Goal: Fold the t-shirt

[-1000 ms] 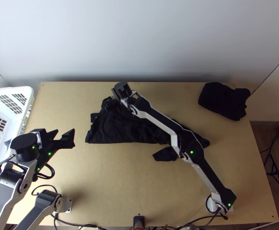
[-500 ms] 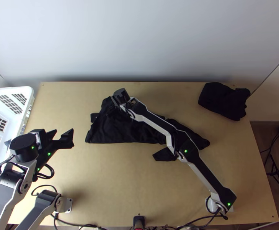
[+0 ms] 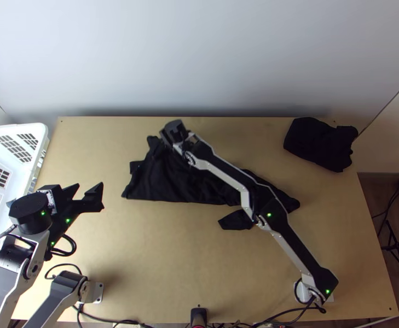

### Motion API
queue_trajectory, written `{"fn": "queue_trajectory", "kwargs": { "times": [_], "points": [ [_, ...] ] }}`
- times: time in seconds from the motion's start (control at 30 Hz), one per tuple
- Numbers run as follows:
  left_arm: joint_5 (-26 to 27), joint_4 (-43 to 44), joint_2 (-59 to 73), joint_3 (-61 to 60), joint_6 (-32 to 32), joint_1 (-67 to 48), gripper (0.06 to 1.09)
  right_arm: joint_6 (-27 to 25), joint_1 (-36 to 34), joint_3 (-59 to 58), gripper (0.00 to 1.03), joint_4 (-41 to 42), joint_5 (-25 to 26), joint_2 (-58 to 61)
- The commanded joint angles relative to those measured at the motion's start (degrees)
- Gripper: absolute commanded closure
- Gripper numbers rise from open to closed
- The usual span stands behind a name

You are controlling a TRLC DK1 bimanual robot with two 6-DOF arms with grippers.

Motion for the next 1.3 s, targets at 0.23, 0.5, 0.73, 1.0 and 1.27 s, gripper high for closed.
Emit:
{"fn": "queue_trajectory", "kwargs": {
  "times": [0.23, 0.5, 0.73, 1.0, 1.27],
  "points": [
    [0.1, 2.3, 2.0, -3.6, -1.5, -5.9, 0.1, 0.4, 1.0, -0.9, 1.0, -1.4, 2.5, -19.8],
    [0.1, 6.3, 6.6, -2.6, -2.5, -10.0, 0.1, -1.7, 4.9, -0.8, 1.0, 0.5, 8.4, -29.1],
    [7.7, 8.2, 9.3, -2.9, -8.2, -18.0, 0.1, -5.7, 6.1, -0.5, 1.0, 3.6, 12.2, -32.5],
    [13.4, 24.3, 17.1, -6.5, -15.3, -31.4, 0.1, -7.5, 7.6, -0.3, 1.0, 6.8, 17.3, -35.6],
    [12.9, 29.9, 33.2, 2.0, -15.0, -38.3, 0.1, -20.6, 9.1, -0.1, 1.0, 20.1, 24.1, -40.0]
  ]
}}
